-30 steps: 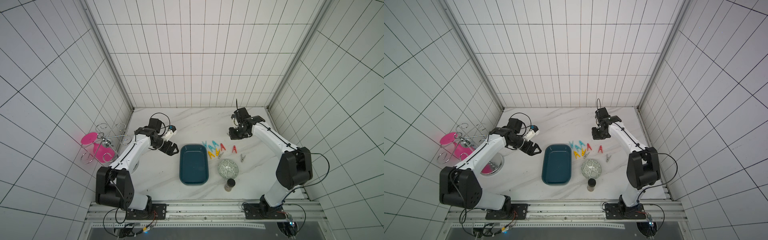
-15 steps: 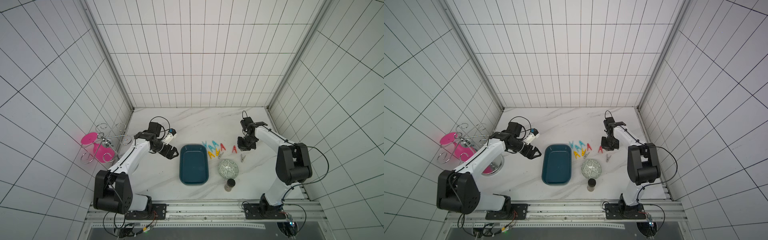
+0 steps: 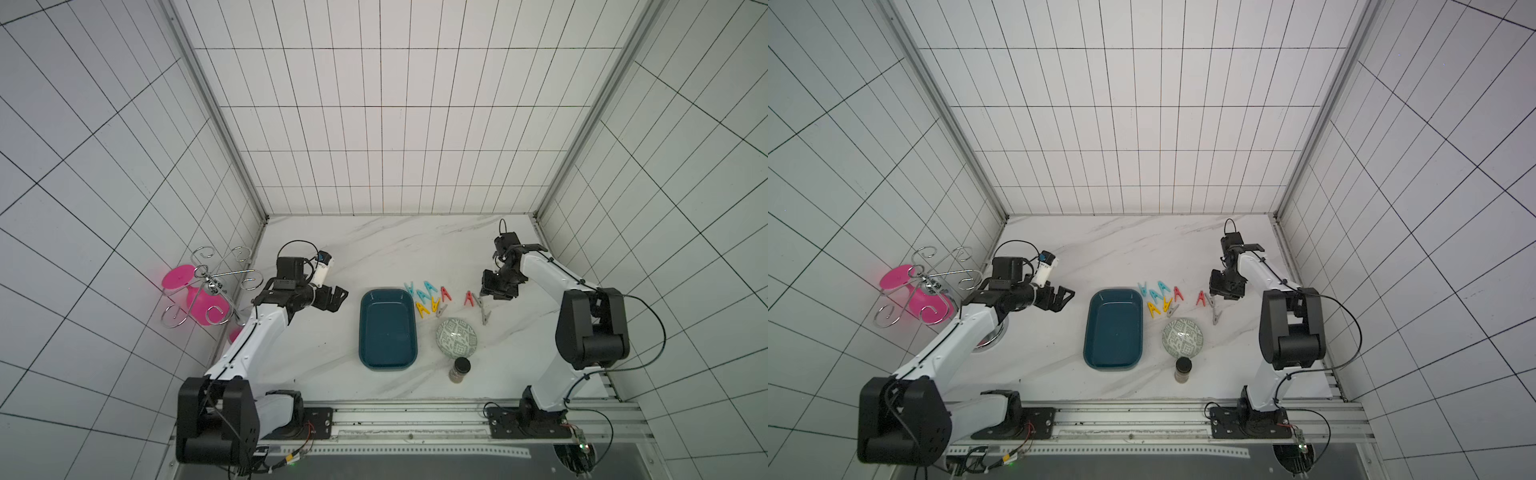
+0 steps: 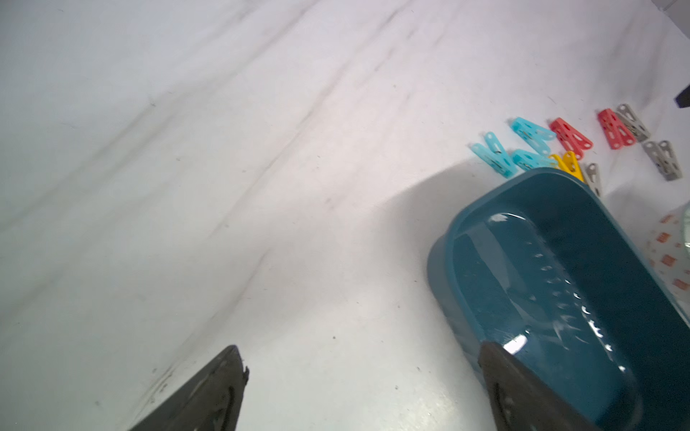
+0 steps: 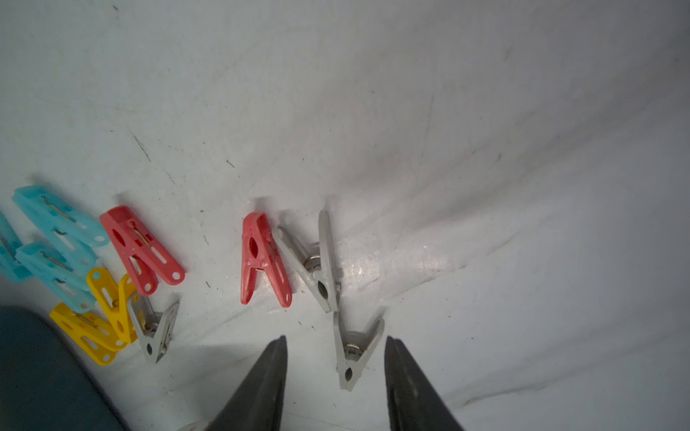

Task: Take the clothespins out of the storage box
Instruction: Place the clothespin at the center of the board, then reset both arms

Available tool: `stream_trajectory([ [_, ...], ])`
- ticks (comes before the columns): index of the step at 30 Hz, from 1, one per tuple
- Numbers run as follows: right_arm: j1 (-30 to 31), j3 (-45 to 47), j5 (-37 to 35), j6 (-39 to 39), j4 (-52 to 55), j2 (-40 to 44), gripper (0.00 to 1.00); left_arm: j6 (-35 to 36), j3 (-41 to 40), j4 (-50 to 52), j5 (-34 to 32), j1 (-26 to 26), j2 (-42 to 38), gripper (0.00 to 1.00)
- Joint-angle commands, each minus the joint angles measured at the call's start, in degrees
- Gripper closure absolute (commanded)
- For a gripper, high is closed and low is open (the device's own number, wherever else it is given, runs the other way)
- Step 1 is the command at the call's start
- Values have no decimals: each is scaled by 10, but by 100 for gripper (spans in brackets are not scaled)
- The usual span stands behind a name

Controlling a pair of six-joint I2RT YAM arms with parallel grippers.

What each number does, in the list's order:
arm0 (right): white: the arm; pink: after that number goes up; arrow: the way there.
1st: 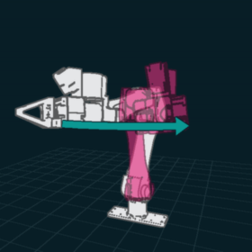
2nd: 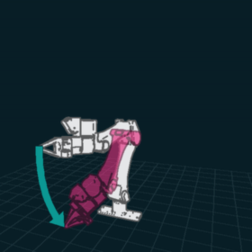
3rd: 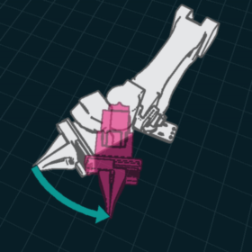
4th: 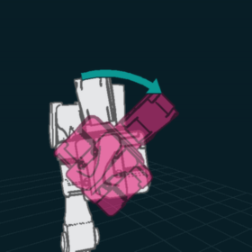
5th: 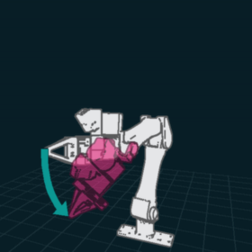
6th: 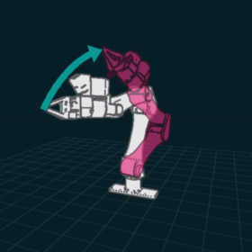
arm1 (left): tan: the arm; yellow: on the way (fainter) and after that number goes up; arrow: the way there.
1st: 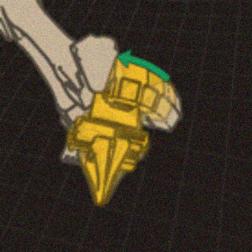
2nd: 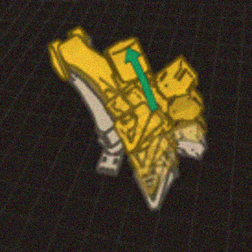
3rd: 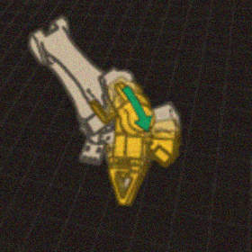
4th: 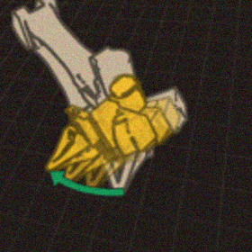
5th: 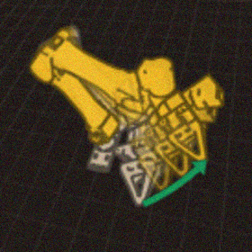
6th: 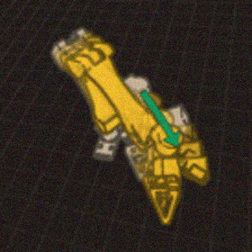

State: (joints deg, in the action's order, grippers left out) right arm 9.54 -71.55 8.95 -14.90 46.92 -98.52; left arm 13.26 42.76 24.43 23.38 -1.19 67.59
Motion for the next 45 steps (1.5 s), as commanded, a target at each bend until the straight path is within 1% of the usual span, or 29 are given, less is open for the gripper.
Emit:
stream_trajectory([
  [1,-30,13,8,42,-67,51,47,-39,-65,-178,-54,15,-37,1],
  [4,-64,54,5,56,-149,95,37,-54,-119,-267,-70,23,-54,1],
  [6,-78,96,-21,61,-209,129,30,-60,-145,-314,-84,24,-54,1],
  [9,-91,169,-48,84,-298,183,19,-41,-177,-368,-98,24,-48,1],
  [10,-94,197,-51,94,-332,201,2,-50,-188,-391,-106,26,-47,1],
  [15,-104,330,-86,118,-493,271,2,-75,-236,-482,-143,32,-46,1],
  [19,-120,437,-54,156,-633,299,1,-78,-286,-574,-131,36,-40,1],
  [20,-127,452,-43,156,-654,298,1,-84,-286,-576,-131,37,-41,1],
  [23,-148,490,-8,140,-720,287,1,-118,-299,-631,-137,37,-30,1],
  [24,-152,495,12,140,-740,285,2,-124,-303,-651,-137,37,-22,1],
  [27,-157,506,26,128,-803,266,1,-134,-311,-707,-137,37,5,1],
  [30,-159,499,44,130,-822,247,1,-146,-313,-768,-147,37,42,1],
  [32,-160,499,44,130,-843,236,1,-155,-313,-805,-154,37,73,1],
  [35,-160,500,41,127,-887,214,1,-151,-316,-871,-170,35,132,1],
  [37,-160,502,43,125,-919,188,1,-153,-316,-912,-180,34,173,1],
  [39,-160,503,47,125,-957,158,1,-142,-316,-934,-181,27,201,1],
  [41,-160,499,46,126,-967,137,1,-126,-312,-948,-189,13,218,1],
  [45,-160,504,44,124,-1015,99,1,-116,-299,-925,-244,-11,219,1],
])
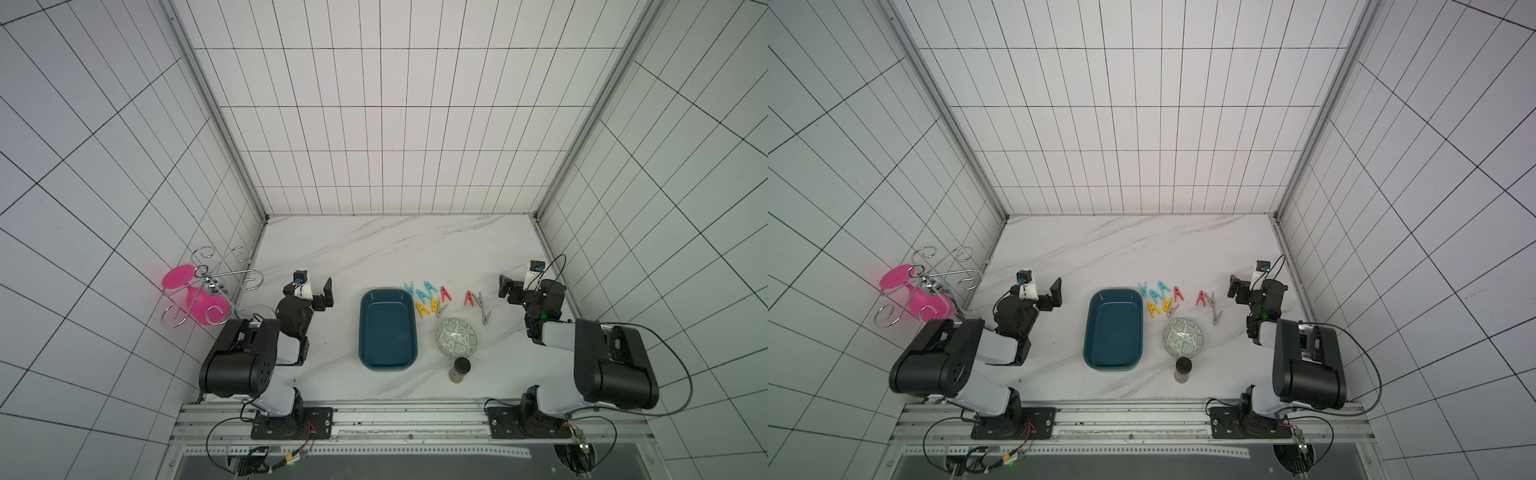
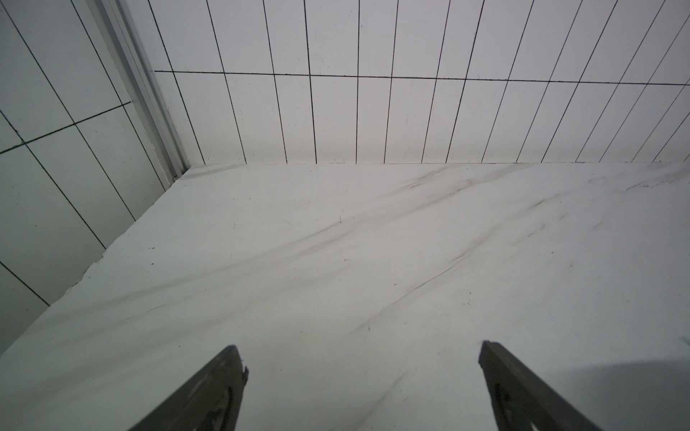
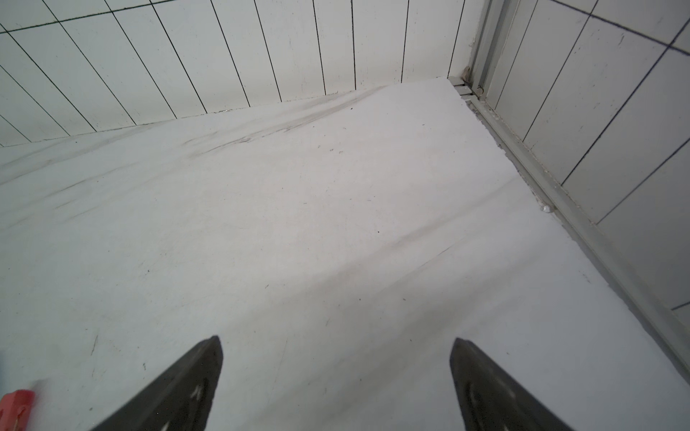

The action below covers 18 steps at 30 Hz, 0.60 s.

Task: Take the clothespins out of the storage box
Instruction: Reset both arms

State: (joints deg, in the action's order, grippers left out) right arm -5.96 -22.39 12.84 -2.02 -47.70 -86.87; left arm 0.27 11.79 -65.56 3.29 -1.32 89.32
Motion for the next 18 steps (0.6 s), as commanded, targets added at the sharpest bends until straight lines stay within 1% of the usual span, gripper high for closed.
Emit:
stream_trajectory([
  [1,-5,10,2,-7,-66,-19,1,14,13,-20,-49,-12,1,1],
  [3,-5,4,6,-2,-39,-10,1,13,15,-16,-61,-14,1,1],
  [5,-5,5,6,-4,-50,-16,1,11,22,-12,-74,-16,6,1],
  [8,-5,2,7,-2,-39,-13,1,0,48,0,-114,-17,25,1],
  [10,-5,3,8,-2,-42,-15,1,-10,68,38,-137,-17,24,1],
  [12,-6,2,9,-2,-42,-14,2,-14,75,62,-140,-16,18,1],
  [18,-5,-1,18,3,-36,-15,2,-20,78,73,-142,-13,15,1],
])
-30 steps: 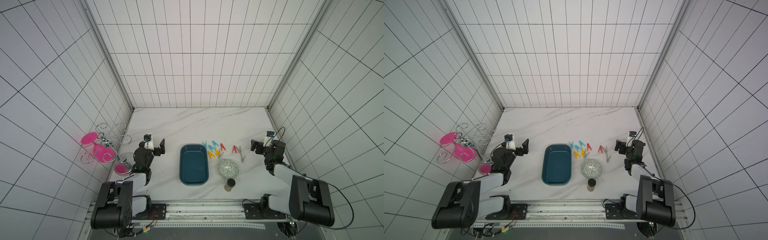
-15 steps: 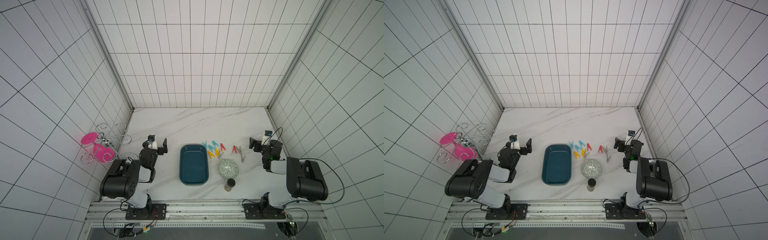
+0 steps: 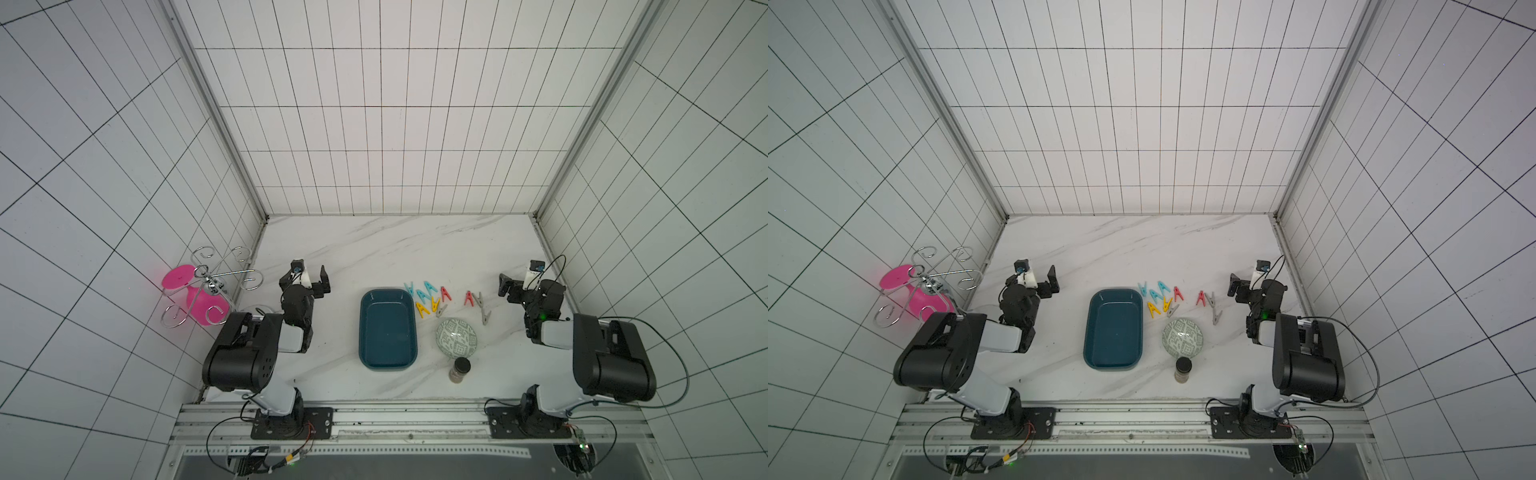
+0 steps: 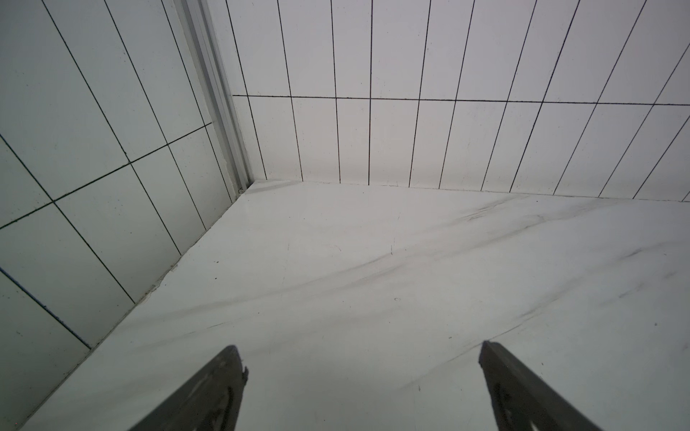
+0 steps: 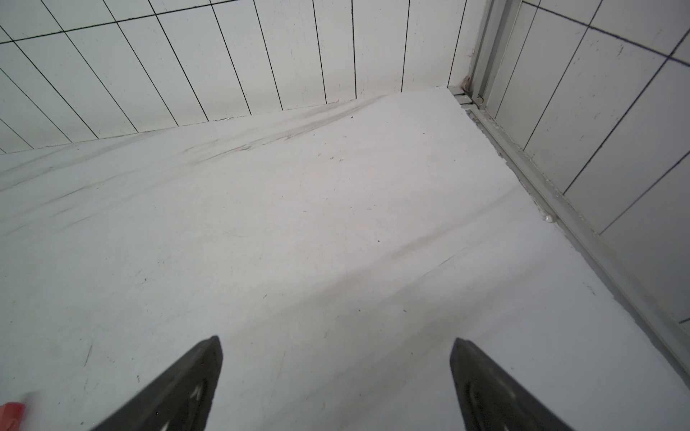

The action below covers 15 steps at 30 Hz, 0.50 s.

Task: Take the clothespins out of the storage box
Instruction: Reset both arms

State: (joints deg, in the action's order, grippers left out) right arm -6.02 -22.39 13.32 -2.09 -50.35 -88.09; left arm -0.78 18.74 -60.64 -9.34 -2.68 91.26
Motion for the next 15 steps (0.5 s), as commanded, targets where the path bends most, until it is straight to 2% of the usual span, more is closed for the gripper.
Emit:
stream_trajectory([
  [1,-5,-1,15,4,-8,-2,1,-12,15,37,-23,0,-6,1],
  [6,-5,-2,16,5,-6,-2,1,-34,56,141,-22,12,-22,1],
  [15,-5,-2,16,5,-6,-2,1,-38,62,151,-1,22,-19,1],
])
